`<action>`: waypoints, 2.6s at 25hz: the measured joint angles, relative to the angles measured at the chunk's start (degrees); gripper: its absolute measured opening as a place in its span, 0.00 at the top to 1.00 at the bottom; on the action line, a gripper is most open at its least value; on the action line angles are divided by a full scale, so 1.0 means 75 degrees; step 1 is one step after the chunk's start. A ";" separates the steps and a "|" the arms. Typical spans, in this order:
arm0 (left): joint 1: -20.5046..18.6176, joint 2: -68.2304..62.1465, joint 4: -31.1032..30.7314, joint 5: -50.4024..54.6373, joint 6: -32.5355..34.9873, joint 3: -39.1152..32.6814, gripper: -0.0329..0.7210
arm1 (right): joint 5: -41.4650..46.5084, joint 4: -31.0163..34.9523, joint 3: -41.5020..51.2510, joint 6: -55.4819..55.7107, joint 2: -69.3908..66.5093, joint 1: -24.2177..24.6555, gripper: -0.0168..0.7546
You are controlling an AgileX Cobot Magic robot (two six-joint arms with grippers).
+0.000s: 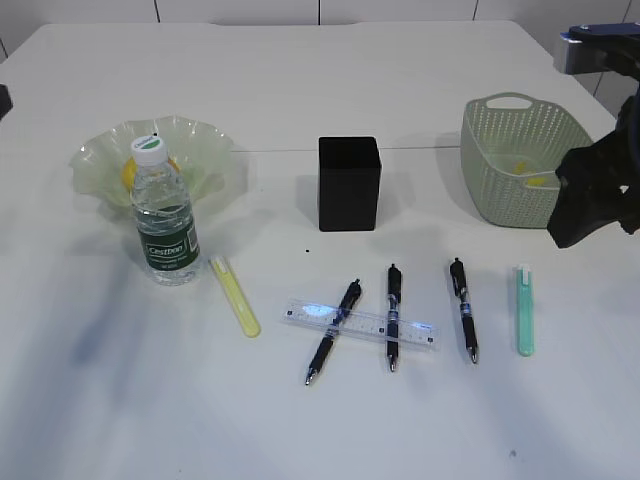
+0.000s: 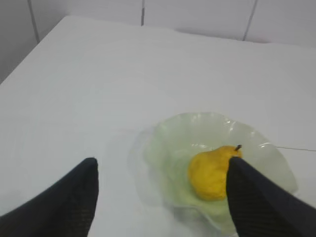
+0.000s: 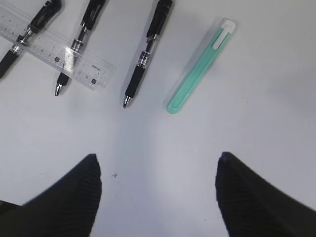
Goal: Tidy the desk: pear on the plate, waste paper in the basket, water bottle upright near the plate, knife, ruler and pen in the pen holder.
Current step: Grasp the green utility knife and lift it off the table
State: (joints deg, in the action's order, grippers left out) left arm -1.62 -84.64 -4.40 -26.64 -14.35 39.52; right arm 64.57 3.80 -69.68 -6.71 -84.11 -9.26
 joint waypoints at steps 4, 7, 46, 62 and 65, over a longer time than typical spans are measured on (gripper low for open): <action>-0.0280 0.0324 0.0467 0.1102 0.0000 0.0000 0.21 | 0.0000 0.0000 0.0000 0.0000 0.0000 0.0000 0.28; -0.0309 0.0517 0.0586 0.1896 0.0000 0.0000 0.25 | 0.0000 0.0000 0.0000 0.0000 0.0000 0.0000 0.28; -0.0326 0.1260 0.3026 1.0420 0.2342 0.1382 0.28 | -0.0486 0.0000 0.0000 0.0679 -0.0018 0.0000 0.28; -0.0326 0.1260 0.3038 1.0374 0.2342 0.1382 0.31 | -0.1068 0.0000 0.0000 0.2018 -0.2432 0.0465 0.28; -0.0326 0.1260 0.3038 1.0361 0.2342 0.1382 0.32 | -0.1204 -0.0149 0.0000 0.2283 -0.2634 0.0594 0.28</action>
State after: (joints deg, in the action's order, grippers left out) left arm -4.06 -75.19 18.39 51.07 3.21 49.89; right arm 55.53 2.68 -69.68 10.41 -103.87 -4.81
